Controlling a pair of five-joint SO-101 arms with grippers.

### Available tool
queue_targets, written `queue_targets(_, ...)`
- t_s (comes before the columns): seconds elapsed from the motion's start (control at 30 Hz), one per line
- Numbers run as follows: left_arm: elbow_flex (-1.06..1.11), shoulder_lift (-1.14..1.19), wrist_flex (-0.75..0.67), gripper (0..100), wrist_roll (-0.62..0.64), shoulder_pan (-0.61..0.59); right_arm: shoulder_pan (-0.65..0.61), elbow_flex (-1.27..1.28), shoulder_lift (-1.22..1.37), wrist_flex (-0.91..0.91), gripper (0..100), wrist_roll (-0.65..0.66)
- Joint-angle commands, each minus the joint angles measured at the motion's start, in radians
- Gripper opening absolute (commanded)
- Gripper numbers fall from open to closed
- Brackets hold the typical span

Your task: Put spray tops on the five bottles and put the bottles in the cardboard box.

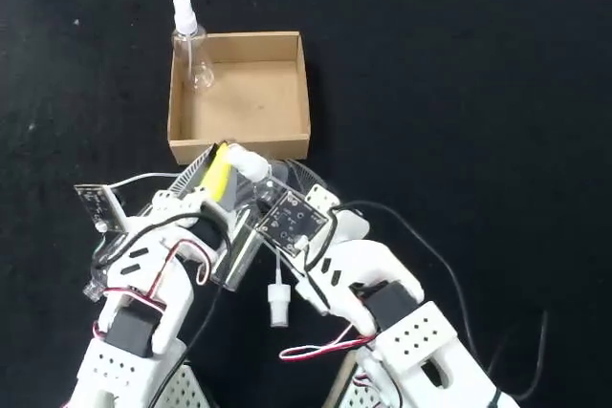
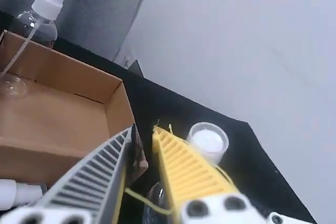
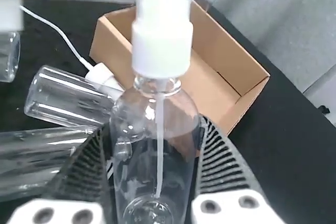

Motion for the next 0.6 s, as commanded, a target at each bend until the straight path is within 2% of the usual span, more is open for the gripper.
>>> queue_targets(0.0,-0.01,-0.014,-0.023,6,-0.026,0.01,-0.012,-0.01,-0.038,-0.031,2.9,0.008)
queue_targets(0.2,-0.016,-0.014,-0.028,6,-0.018,-0.045,-0.005,-0.015,-0.051,-0.032,2.9,0.0)
queue_targets(0.3,-0.018,-0.014,-0.029,6,0.031,-0.079,-0.005,-0.004,-0.105,-0.023,2.9,-0.003)
queue_targets(0.57,-0.01,-0.014,-0.029,6,0.04,-0.071,-0.014,0.067,-0.323,0.041,3.0,-0.04)
